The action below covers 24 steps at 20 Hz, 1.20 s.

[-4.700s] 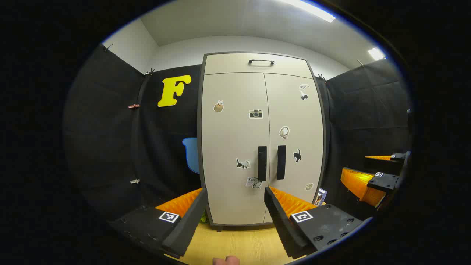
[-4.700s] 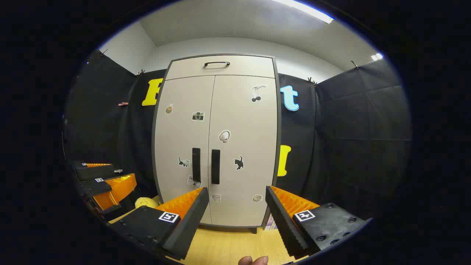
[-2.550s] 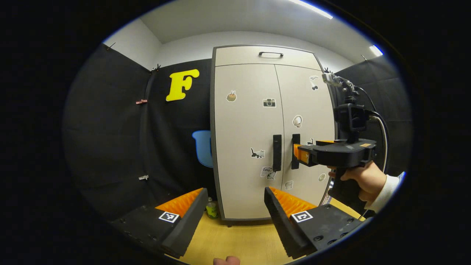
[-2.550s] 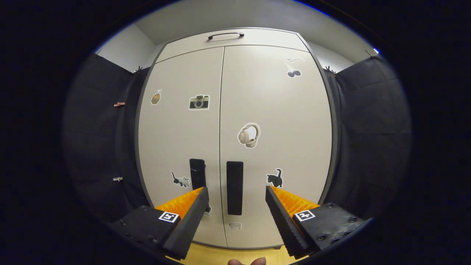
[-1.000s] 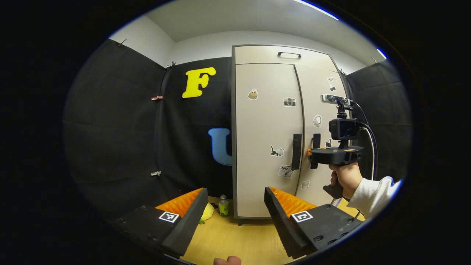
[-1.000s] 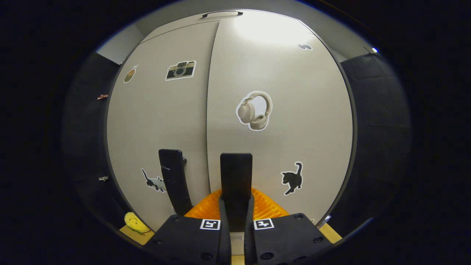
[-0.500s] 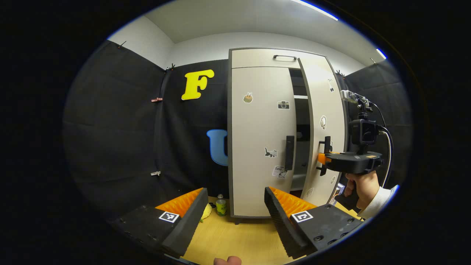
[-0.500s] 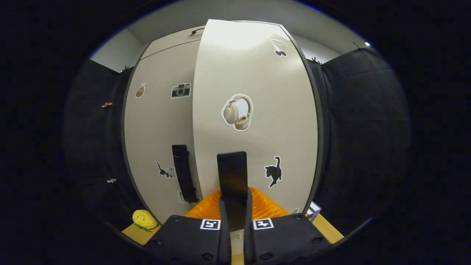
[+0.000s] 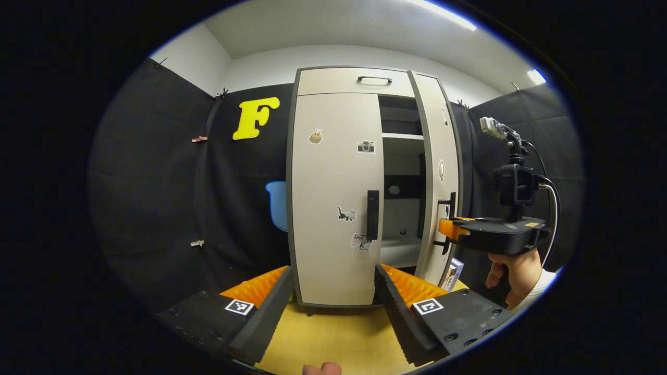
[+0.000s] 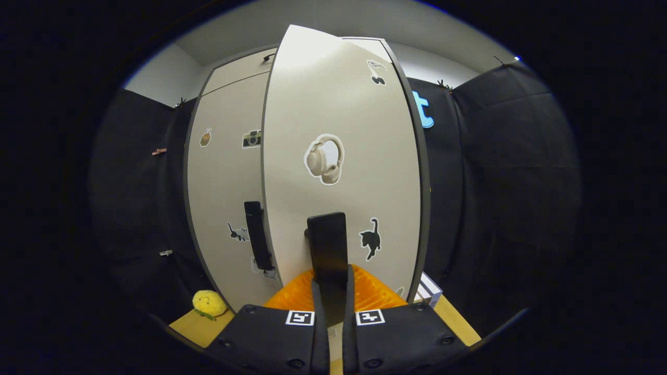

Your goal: Open the right door of the double-door shoe cabinet with the right hand, and open the left door with the left hand.

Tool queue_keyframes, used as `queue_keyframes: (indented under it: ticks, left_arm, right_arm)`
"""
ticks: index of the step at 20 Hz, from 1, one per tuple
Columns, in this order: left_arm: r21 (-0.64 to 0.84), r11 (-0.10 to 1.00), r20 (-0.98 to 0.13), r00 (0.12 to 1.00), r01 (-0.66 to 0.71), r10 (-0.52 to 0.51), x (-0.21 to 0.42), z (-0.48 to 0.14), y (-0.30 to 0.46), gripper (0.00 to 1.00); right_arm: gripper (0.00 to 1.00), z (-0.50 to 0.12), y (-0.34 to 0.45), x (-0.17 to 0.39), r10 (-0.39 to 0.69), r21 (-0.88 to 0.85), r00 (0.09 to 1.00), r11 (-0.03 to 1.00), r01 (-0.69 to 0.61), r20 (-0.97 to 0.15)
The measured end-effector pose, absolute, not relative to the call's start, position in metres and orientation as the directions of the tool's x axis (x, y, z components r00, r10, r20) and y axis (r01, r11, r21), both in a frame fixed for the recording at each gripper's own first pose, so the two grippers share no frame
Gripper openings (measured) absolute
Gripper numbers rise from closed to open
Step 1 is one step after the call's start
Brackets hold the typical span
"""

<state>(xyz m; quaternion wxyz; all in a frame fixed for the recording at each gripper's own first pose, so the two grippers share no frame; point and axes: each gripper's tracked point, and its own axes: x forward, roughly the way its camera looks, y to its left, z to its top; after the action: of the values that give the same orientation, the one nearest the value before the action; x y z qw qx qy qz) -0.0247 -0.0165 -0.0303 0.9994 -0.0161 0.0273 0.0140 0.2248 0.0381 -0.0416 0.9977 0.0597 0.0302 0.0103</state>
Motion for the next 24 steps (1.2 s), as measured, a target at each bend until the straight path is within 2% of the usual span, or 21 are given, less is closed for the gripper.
queue_keyframes:
  ticks: [14,24]
  left_arm:
    - [-0.044,0.996,-0.056,0.995,0.076,-0.078,-0.002,-0.023,-0.098,0.95]
    - [-0.027,0.993,-0.055,0.992,0.115,-0.116,0.017,-0.018,-0.141,0.95]
  right_arm:
    - [0.12,-0.043,0.003,0.205,-0.013,0.121,0.997,0.992,0.022,-0.08]
    - [0.11,-0.042,-0.003,0.203,0.027,0.142,0.997,0.99,-0.017,-0.069]
